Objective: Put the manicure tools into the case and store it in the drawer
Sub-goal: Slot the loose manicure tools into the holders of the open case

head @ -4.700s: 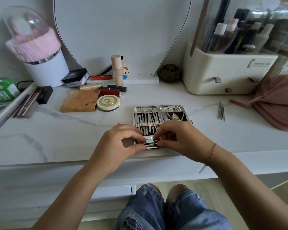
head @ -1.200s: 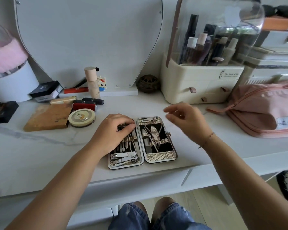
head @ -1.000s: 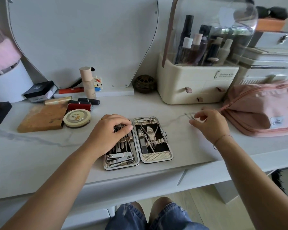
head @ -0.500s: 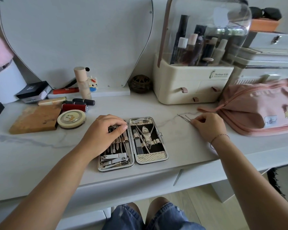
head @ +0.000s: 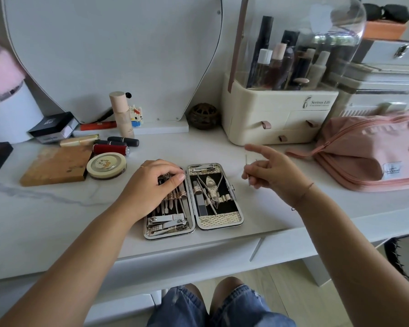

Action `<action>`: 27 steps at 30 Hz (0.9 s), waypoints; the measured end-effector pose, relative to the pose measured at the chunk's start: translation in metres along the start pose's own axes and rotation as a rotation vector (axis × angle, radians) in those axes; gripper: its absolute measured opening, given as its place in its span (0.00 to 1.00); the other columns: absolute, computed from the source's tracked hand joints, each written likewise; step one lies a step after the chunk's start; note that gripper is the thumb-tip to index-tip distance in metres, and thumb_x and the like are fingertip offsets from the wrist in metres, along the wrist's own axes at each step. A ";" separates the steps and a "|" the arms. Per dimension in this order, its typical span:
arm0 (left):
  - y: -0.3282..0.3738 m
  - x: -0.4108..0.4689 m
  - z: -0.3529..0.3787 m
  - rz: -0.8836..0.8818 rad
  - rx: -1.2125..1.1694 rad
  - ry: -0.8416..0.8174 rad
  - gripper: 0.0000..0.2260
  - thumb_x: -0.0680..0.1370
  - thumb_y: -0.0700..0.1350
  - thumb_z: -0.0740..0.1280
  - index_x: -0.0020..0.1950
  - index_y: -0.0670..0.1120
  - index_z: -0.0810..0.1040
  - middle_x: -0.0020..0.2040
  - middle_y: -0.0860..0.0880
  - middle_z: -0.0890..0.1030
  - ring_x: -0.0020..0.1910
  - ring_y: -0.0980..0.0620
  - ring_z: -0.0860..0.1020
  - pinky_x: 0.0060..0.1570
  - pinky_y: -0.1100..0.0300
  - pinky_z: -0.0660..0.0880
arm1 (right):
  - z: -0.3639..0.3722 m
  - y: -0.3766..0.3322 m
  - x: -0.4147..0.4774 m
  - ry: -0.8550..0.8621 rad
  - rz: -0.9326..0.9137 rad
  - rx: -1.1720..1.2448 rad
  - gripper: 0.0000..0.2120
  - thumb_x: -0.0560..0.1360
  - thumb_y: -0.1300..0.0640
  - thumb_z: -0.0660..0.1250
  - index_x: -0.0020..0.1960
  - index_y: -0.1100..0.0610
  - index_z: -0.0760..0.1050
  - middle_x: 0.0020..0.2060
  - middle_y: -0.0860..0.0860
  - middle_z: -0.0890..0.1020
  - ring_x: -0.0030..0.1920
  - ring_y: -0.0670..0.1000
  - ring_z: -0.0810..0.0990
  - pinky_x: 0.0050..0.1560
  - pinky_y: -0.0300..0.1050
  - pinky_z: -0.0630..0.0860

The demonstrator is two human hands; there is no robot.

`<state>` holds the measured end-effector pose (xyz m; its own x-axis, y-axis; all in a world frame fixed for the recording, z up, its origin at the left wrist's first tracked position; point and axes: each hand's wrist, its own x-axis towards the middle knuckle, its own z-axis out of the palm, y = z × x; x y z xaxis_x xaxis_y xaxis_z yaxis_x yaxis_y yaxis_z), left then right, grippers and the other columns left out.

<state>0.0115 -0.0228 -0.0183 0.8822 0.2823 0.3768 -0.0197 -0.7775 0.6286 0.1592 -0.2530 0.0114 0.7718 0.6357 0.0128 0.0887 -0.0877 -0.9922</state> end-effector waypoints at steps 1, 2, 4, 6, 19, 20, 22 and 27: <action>0.000 0.000 0.000 -0.001 0.000 0.001 0.09 0.75 0.52 0.65 0.51 0.53 0.81 0.51 0.60 0.79 0.57 0.58 0.71 0.57 0.62 0.65 | 0.006 -0.001 0.000 -0.050 0.003 -0.010 0.18 0.74 0.69 0.65 0.62 0.58 0.71 0.31 0.55 0.81 0.26 0.47 0.77 0.29 0.38 0.74; 0.000 0.000 0.000 -0.002 -0.001 0.002 0.09 0.75 0.52 0.65 0.51 0.53 0.81 0.51 0.59 0.79 0.57 0.57 0.71 0.57 0.62 0.65 | 0.011 -0.001 0.001 -0.088 0.005 -0.030 0.17 0.74 0.69 0.65 0.61 0.59 0.72 0.31 0.55 0.81 0.26 0.47 0.77 0.29 0.37 0.75; 0.000 0.000 0.000 -0.004 -0.001 0.000 0.10 0.75 0.53 0.65 0.52 0.52 0.81 0.51 0.59 0.79 0.57 0.57 0.71 0.57 0.62 0.65 | 0.021 -0.001 0.003 -0.136 0.005 -0.088 0.15 0.74 0.69 0.65 0.59 0.62 0.73 0.31 0.56 0.81 0.26 0.46 0.78 0.29 0.36 0.75; 0.000 0.000 -0.001 -0.004 0.000 -0.003 0.10 0.75 0.53 0.65 0.52 0.52 0.81 0.51 0.59 0.79 0.57 0.57 0.71 0.57 0.61 0.65 | 0.027 0.000 0.004 -0.166 0.001 -0.146 0.13 0.74 0.69 0.65 0.58 0.62 0.73 0.33 0.56 0.81 0.26 0.45 0.78 0.28 0.35 0.74; -0.001 0.000 0.000 -0.006 0.006 -0.004 0.10 0.75 0.54 0.64 0.52 0.53 0.81 0.51 0.59 0.78 0.57 0.58 0.71 0.56 0.64 0.64 | 0.037 0.011 0.016 0.017 -0.066 -0.191 0.10 0.71 0.67 0.69 0.49 0.56 0.76 0.31 0.58 0.80 0.25 0.46 0.72 0.30 0.34 0.71; -0.001 0.000 0.000 -0.005 0.005 -0.003 0.11 0.75 0.54 0.64 0.52 0.53 0.81 0.51 0.59 0.78 0.57 0.58 0.71 0.56 0.64 0.64 | 0.037 0.012 0.017 0.025 -0.069 -0.200 0.10 0.71 0.67 0.70 0.48 0.56 0.76 0.32 0.60 0.80 0.25 0.46 0.72 0.30 0.34 0.71; -0.001 0.000 0.000 -0.004 0.006 -0.004 0.11 0.75 0.54 0.64 0.52 0.53 0.81 0.51 0.59 0.79 0.57 0.58 0.71 0.57 0.62 0.65 | 0.037 0.013 0.017 0.036 -0.072 -0.219 0.09 0.70 0.65 0.71 0.46 0.54 0.76 0.32 0.61 0.80 0.26 0.48 0.73 0.30 0.36 0.70; -0.001 0.000 0.000 -0.009 0.002 -0.004 0.11 0.75 0.54 0.64 0.52 0.52 0.81 0.52 0.58 0.79 0.57 0.57 0.71 0.57 0.62 0.65 | 0.038 0.015 0.017 0.070 -0.072 -0.250 0.07 0.69 0.63 0.73 0.44 0.56 0.77 0.29 0.51 0.79 0.27 0.46 0.74 0.30 0.34 0.69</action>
<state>0.0118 -0.0221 -0.0186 0.8842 0.2868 0.3687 -0.0109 -0.7764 0.6302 0.1500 -0.2142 -0.0084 0.7985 0.5937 0.0992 0.2909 -0.2363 -0.9271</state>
